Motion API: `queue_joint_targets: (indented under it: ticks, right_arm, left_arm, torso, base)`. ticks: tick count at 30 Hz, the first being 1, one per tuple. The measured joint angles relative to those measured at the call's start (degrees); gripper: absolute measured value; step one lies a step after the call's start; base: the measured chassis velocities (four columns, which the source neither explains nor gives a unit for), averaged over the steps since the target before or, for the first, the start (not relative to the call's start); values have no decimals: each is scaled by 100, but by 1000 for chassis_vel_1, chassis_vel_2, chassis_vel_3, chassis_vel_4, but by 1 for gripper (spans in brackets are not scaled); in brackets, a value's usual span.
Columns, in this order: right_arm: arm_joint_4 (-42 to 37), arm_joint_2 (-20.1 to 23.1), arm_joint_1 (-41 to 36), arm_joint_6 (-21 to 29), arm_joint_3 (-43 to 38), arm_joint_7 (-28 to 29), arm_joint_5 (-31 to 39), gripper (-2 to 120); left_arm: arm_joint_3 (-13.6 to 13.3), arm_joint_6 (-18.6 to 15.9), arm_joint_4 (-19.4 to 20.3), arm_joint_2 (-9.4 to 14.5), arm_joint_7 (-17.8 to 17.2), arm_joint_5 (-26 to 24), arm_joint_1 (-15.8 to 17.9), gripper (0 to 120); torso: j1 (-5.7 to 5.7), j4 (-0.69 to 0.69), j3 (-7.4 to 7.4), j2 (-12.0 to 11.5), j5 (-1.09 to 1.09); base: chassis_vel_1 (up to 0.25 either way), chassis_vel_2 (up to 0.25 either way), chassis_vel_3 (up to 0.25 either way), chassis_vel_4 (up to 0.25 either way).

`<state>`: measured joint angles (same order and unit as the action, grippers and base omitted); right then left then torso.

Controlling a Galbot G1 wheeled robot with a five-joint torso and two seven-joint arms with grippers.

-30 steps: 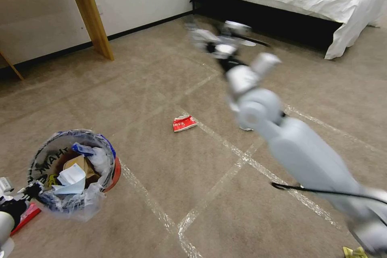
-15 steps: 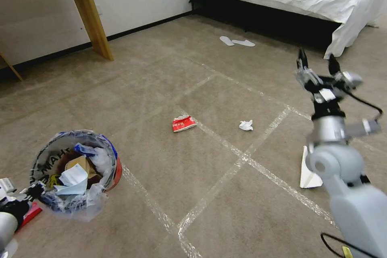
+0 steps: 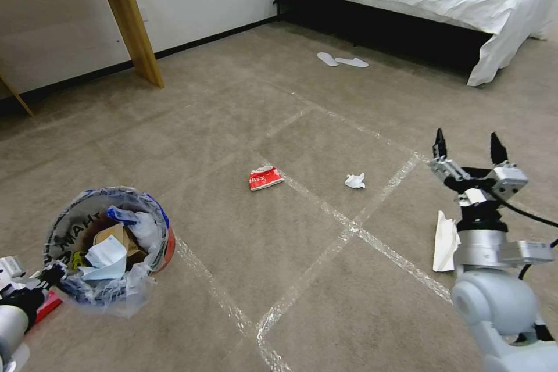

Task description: Pick up the trash bin and place the garbage on the floor into it.

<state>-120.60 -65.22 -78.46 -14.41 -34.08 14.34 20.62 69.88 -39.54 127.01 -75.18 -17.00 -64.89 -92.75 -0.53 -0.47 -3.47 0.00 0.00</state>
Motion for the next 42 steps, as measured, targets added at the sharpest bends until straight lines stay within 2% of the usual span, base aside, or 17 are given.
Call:
queue_joint_targets:
  ticks: [18,42]
  right_arm:
    - [246,-180,76,-3,358,3,-172,100]
    - [484,-127,255,-50,577,-5,-308,100]
  left_arm:
    - [11,3,-75,-21,51,6,-5,0]
    - [8,44,-129,-121,114,115,-17,0]
  torso:
    - [0,0,0,0,-1]
    - [-1,0,0,0,0]
  base:
    - [-8,5,6,-8]
    - [-104,101,114,-103]
